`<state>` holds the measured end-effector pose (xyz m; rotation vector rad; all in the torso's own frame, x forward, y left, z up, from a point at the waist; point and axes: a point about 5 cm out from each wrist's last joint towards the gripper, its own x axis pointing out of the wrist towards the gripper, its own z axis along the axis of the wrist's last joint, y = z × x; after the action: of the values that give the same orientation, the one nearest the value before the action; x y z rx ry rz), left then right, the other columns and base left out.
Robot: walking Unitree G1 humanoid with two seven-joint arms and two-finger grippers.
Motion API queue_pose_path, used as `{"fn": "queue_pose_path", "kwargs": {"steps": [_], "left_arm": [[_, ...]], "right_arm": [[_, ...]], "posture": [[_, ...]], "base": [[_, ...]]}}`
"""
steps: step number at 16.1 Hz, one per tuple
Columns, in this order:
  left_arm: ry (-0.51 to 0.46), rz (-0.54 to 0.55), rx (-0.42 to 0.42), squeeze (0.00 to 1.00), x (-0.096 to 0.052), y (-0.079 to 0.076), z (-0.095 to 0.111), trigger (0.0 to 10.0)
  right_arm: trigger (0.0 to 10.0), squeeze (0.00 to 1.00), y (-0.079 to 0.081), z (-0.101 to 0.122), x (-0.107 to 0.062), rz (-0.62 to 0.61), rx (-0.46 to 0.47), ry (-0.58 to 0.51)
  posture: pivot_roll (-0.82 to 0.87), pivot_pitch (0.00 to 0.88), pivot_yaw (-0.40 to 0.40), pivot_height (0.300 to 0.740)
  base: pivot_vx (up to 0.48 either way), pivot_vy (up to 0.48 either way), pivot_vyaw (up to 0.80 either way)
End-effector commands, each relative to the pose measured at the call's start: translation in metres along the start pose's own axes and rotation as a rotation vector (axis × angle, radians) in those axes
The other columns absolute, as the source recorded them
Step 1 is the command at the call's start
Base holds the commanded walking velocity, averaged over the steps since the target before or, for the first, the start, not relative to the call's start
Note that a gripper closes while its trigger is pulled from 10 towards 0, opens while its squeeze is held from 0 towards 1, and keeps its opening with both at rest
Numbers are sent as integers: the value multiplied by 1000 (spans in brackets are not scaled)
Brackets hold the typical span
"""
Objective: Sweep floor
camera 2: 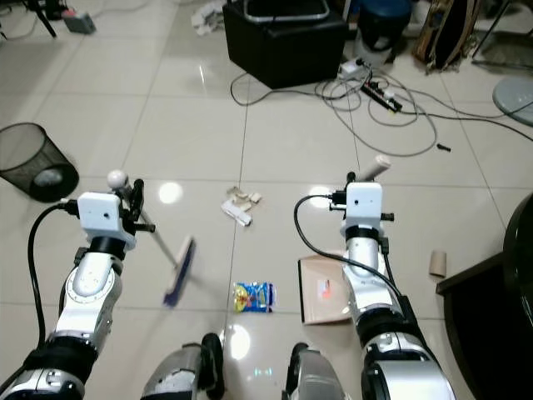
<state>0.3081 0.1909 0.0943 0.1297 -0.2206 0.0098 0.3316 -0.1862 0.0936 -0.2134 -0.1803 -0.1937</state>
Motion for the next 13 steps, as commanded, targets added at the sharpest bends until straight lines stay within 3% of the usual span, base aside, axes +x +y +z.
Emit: {"fn": "queue_pose_path", "kwargs": {"steps": [1, 2, 8, 13], "left_arm": [[18, 9, -29, 0, -6, 0, -5, 10000], [38, 14, -65, 0, -8, -3, -10, 10000], [97, 8, -70, 0, -14, -8, -21, 10000], [104, 4, -110, 0, -15, -8, -21, 10000]], "right_arm": [[10000, 0, 4, -1, -3, 6, 12, 2], [10000, 0, 7, -7, -4, -13, 35, 50], [10000, 0, 7, -19, -8, -120, 169, 159], [10000, 0, 21, -19, -11, -20, 185, 157]], "posture": [[4, 349, 45, 740], [9, 347, 43, 740], [16, 342, 45, 740], [15, 301, 54, 740]], "base": [[0, 0, 0], [0, 0, 0], [0, 0, 0], [0, 0, 0]]}}
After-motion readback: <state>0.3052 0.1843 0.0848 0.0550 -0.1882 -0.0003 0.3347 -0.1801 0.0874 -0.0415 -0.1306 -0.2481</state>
